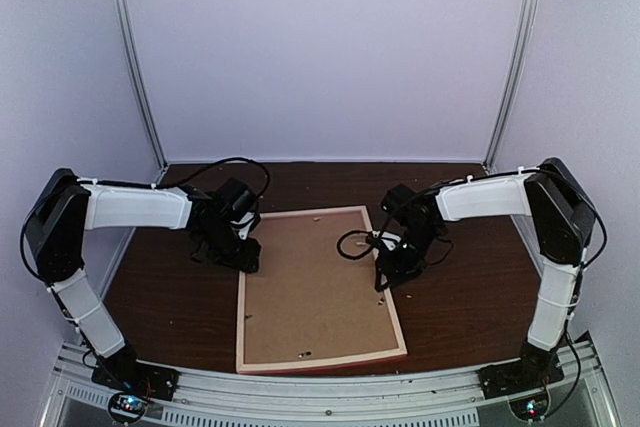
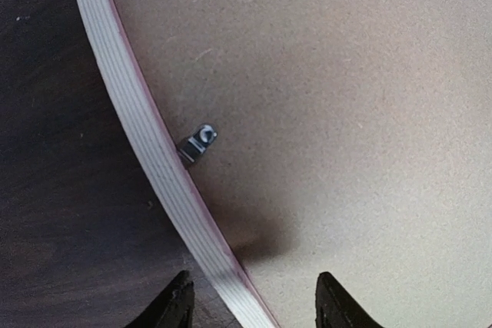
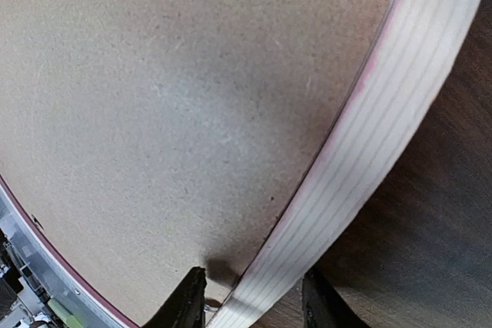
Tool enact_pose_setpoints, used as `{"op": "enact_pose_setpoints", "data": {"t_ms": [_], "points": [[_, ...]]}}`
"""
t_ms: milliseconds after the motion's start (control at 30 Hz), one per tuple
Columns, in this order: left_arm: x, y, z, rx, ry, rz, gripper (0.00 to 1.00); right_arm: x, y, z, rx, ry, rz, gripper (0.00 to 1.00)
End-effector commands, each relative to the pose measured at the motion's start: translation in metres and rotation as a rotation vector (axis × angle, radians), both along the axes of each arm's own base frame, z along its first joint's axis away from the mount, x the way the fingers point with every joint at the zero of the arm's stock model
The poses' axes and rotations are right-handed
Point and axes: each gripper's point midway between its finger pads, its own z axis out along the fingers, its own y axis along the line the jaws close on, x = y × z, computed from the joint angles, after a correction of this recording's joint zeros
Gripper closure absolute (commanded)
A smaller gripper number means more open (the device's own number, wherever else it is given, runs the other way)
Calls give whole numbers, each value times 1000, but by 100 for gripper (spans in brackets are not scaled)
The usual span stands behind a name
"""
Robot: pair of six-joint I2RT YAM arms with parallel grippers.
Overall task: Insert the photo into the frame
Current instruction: Press the fastener onto the backboard.
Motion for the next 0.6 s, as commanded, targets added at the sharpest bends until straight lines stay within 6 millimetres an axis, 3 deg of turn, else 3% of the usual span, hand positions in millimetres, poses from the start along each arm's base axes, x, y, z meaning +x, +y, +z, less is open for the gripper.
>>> {"op": "enact_pose_setpoints", "data": {"t_ms": [0,267,567], "points": [[3,5,5,1,-25,23,45,6,0,8,33,-39,-61,56],[3,5,-1,9,-16,26,44,-12,-12,8,12,-15,-77,56],[2,4,-7,14,-3,24,45,-27,-11,10,2,-7,-61,55]]}}
